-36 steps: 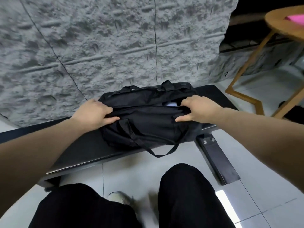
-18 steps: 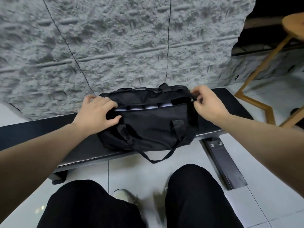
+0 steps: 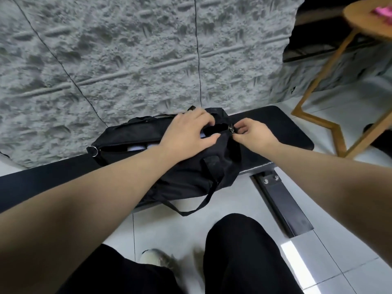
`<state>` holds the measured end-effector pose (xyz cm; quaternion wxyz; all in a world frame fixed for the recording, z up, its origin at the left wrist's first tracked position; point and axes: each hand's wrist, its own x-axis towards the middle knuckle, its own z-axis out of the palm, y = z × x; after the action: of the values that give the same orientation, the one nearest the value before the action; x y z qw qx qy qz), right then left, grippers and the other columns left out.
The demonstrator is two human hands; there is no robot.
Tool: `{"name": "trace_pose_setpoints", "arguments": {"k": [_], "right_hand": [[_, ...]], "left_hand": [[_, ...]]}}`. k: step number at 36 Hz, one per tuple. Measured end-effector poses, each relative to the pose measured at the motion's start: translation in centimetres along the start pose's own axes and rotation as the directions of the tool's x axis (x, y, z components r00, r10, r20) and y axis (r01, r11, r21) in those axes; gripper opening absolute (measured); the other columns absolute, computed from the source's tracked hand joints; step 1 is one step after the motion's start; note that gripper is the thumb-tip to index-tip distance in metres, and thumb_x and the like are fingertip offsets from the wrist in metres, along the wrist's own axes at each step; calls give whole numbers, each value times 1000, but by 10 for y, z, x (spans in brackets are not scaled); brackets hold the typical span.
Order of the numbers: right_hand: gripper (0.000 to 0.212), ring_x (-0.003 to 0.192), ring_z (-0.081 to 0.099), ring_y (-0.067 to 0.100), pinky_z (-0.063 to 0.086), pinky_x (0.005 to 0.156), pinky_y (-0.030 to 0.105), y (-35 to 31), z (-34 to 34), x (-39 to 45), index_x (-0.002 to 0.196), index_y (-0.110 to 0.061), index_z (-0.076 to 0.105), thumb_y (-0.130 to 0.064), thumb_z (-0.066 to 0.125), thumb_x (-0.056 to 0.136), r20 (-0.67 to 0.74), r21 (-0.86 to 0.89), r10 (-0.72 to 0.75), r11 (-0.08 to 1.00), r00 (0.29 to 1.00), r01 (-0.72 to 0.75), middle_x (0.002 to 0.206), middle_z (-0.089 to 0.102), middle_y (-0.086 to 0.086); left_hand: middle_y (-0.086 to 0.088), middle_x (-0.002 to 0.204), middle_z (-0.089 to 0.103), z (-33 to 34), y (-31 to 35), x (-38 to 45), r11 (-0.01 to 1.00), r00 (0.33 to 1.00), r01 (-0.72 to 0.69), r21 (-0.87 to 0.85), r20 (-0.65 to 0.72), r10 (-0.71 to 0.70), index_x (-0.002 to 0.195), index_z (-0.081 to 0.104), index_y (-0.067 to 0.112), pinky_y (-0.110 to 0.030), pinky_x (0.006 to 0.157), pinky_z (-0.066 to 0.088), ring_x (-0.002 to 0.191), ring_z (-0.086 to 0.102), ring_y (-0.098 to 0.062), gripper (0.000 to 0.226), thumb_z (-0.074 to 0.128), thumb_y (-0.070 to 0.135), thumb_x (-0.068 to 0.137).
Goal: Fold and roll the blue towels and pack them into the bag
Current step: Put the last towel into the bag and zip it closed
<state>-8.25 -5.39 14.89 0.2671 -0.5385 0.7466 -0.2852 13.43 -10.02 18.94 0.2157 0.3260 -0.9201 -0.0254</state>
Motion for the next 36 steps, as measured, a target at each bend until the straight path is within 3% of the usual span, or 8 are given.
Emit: {"name": "trace_pose_setpoints", "arguments": {"k": [5,9,13,21,24,29,32,36], "right_hand": [[28,93,63,15,44,74,22,-3,2,5,108,-21,60,-21,72,83,-26,124,26,992,999,-23,97,67,-2],[25,93,67,14,51,89,33,2,0,7,106,-26,59,-22,70,84,-13,126,-38,991,999,39,92,72,-4],[14,79,68,8,52,90,36,9,-5,5,101,-32,56,-22,61,94,44,215,-102,972,994,90,73,73,-7],[20,68,46,17,37,70,36,2,-16,6,89,-27,41,-10,50,91,-20,417,-125,901,992,122,56,48,-7],[18,63,42,14,34,63,30,0,-18,6,89,-28,40,-12,47,90,-17,456,-153,878,988,144,60,46,-3],[27,54,40,7,33,52,23,2,-20,2,99,-25,44,-4,36,85,5,528,-83,847,997,68,65,50,-1],[33,67,51,6,41,66,27,9,-17,4,116,-30,46,-12,50,89,53,400,-78,915,996,50,77,59,-6],[43,104,60,8,45,90,21,12,-10,6,127,-24,57,-19,69,87,143,174,-178,973,974,152,113,64,-7]], "left_hand": [[7,111,56,21,25,22,1000,999,20,14,35,-20,110,59,26,-37,87,39,103,54,-18,30,62,44,86],[6,110,55,33,34,34,998,996,45,45,77,-49,114,57,27,-37,84,38,102,54,-20,31,61,41,86],[5,111,57,44,39,40,992,990,103,77,92,-110,121,54,28,-37,83,35,105,55,-21,35,59,39,87],[9,97,57,56,53,47,979,978,201,19,44,-202,119,63,37,-34,80,34,99,55,-17,32,55,50,92],[12,87,53,55,54,51,951,954,299,-79,56,-295,113,68,40,-35,80,38,95,56,-15,25,56,46,93],[10,80,70,52,54,51,845,887,462,-269,107,-450,92,74,33,-40,80,51,79,62,-10,22,52,35,92],[9,76,69,53,54,48,834,880,475,-282,119,-461,90,72,30,-39,79,52,76,62,-11,20,52,32,91],[13,88,59,58,55,46,838,890,451,-307,79,-450,104,71,35,-40,87,48,87,59,-9,22,52,40,94]]}}
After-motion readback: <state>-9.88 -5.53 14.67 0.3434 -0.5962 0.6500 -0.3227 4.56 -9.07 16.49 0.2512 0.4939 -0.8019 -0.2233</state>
